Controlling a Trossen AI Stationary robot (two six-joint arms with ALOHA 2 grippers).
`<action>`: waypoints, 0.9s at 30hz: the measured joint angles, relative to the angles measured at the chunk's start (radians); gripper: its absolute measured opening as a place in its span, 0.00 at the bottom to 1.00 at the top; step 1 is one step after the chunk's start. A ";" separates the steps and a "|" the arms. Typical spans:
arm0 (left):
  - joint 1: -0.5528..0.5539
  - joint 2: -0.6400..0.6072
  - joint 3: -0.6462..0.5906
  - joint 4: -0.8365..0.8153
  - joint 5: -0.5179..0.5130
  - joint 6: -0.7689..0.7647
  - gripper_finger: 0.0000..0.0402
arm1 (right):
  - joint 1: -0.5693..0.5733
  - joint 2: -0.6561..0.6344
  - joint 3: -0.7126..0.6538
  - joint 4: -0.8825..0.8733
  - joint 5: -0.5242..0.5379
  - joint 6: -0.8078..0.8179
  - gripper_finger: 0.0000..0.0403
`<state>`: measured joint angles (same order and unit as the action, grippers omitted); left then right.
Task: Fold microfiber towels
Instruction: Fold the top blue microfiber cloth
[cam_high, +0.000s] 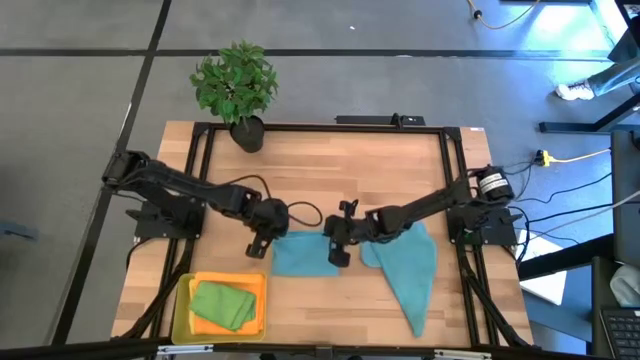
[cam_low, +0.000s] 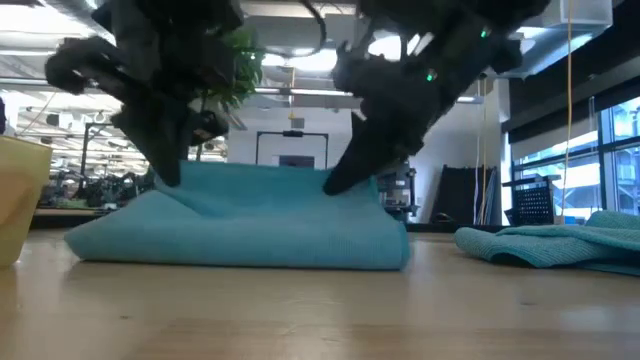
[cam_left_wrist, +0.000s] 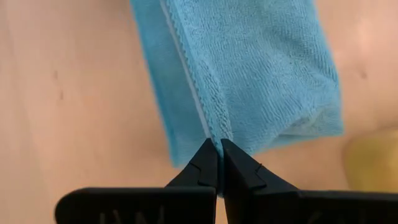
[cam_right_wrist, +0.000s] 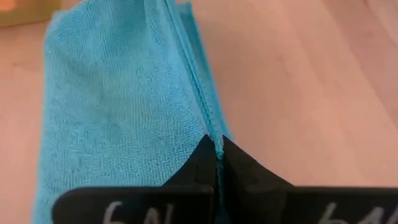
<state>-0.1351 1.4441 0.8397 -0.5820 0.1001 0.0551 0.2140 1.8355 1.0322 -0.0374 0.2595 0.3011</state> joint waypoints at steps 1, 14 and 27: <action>0.012 0.000 -0.006 -0.002 0.000 0.001 0.00 | -0.010 0.006 -0.004 0.013 0.000 -0.005 0.00; 0.097 0.002 -0.021 0.023 -0.004 0.003 0.00 | -0.067 0.080 -0.011 0.039 -0.036 0.008 0.01; 0.094 -0.001 -0.023 -0.021 -0.029 0.005 0.25 | -0.068 0.083 -0.016 0.024 0.009 0.005 0.16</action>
<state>-0.0410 1.4431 0.8169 -0.6028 0.0714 0.0605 0.1463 1.9186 1.0165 -0.0131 0.2684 0.3061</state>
